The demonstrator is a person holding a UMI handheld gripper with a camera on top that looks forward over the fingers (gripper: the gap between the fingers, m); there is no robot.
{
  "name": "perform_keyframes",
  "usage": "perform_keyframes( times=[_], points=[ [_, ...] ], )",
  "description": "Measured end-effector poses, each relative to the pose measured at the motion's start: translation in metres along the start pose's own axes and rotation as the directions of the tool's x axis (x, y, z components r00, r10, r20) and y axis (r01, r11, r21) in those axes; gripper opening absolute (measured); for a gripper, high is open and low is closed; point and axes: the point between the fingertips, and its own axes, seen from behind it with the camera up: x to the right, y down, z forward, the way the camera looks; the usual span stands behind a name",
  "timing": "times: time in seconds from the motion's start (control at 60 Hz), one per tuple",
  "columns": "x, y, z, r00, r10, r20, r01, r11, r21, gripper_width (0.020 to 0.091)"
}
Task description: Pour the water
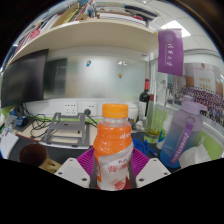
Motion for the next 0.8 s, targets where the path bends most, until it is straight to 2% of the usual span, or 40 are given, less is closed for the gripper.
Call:
perform_keyframes(
  times=[0.117, 0.25, 0.283, 0.35, 0.383, 0.483, 0.633, 0.8],
  points=[
    [-0.001, 0.001, -0.005, 1.0, 0.007, 0.002, -0.007, 0.999, 0.038, 0.0491],
    [0.002, 0.006, -0.01, 1.0, 0.021, -0.004, -0.021, 0.999, 0.044, 0.058],
    [0.0, 0.015, -0.01, 1.0, 0.03, -0.001, -0.03, 1.0, 0.006, 0.063],
    [-0.002, 0.035, -0.013, 1.0, 0.0, 0.004, 0.0, 0.997, -0.083, 0.0811],
    [-0.007, 0.039, -0.018, 1.0, -0.022, 0.019, 0.023, 0.995, -0.093, 0.0853],
    [-0.019, 0.048, -0.039, 0.997, -0.032, 0.069, 0.041, 0.989, -0.139, 0.0842],
    [-0.011, 0.059, -0.087, 0.998, -0.013, 0.054, 0.027, 0.965, -0.26, 0.0842],
    [0.012, 0.021, -0.135, 0.998, 0.066, 0.007, -0.062, 0.961, -0.268, 0.0841]
  ],
)
